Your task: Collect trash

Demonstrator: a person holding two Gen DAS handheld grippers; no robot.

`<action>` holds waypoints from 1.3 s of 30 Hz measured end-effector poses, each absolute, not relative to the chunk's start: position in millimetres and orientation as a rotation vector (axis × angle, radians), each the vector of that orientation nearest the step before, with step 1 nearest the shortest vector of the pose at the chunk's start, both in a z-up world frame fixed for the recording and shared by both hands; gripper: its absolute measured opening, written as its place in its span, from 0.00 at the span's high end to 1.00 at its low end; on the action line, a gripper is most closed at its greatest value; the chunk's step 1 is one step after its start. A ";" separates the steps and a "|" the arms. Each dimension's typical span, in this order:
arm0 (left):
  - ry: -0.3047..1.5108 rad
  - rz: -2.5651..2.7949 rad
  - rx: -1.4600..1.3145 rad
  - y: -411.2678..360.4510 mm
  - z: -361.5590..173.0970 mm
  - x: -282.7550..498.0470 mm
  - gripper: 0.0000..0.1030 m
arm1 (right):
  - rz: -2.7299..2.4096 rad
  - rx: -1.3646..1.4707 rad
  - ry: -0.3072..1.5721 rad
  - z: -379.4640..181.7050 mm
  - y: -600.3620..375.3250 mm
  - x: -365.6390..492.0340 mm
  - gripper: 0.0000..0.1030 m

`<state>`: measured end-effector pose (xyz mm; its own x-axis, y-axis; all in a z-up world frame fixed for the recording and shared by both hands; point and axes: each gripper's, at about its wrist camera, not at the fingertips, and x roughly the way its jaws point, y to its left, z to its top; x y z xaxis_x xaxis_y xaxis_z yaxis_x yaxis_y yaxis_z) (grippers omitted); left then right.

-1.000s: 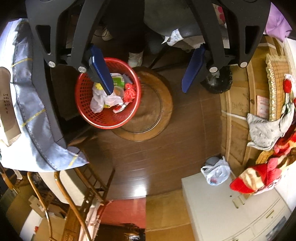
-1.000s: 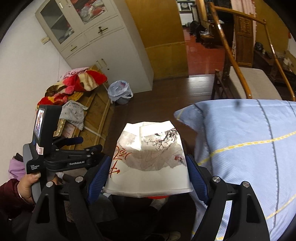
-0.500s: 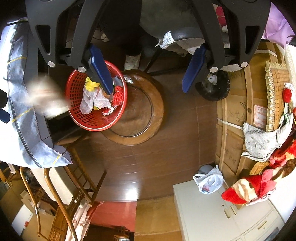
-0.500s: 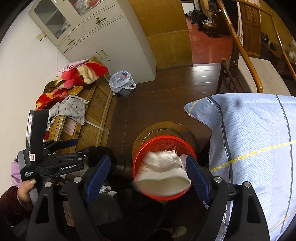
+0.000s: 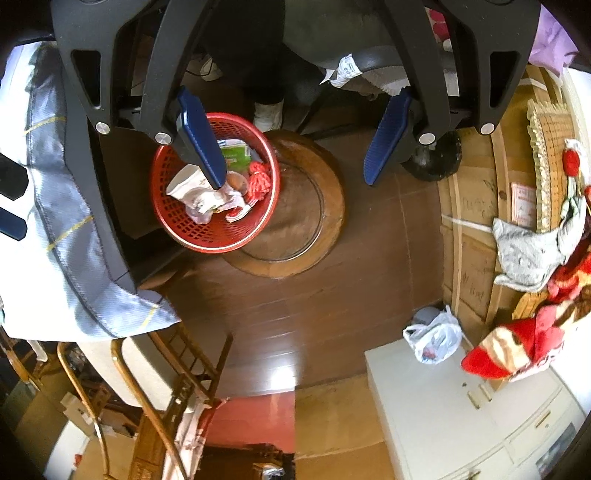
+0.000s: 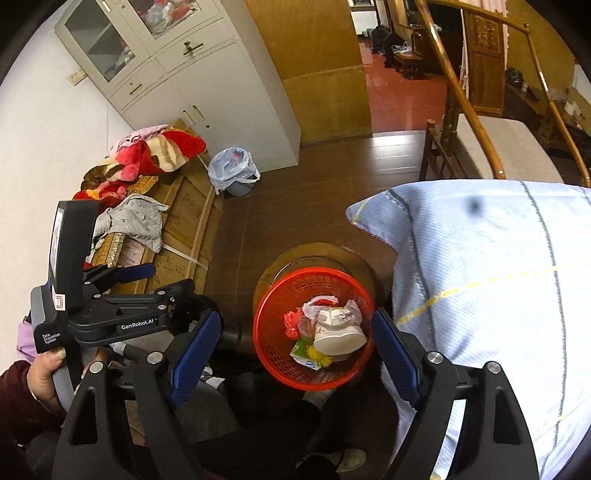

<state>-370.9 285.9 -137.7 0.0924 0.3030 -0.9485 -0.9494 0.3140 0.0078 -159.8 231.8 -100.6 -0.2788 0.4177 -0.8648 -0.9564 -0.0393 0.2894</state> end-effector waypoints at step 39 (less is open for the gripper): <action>1.118 1.185 -0.598 233.0 -105.7 -352.6 0.08 | 1.354 -0.857 1.074 -118.1 190.1 -196.1 0.19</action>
<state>-352.6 233.0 -105.7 -0.0258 0.4149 -0.9095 -0.9320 0.3191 0.1720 -196.1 190.1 -118.1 -0.0838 0.3234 -0.9426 -0.9914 0.0683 0.1116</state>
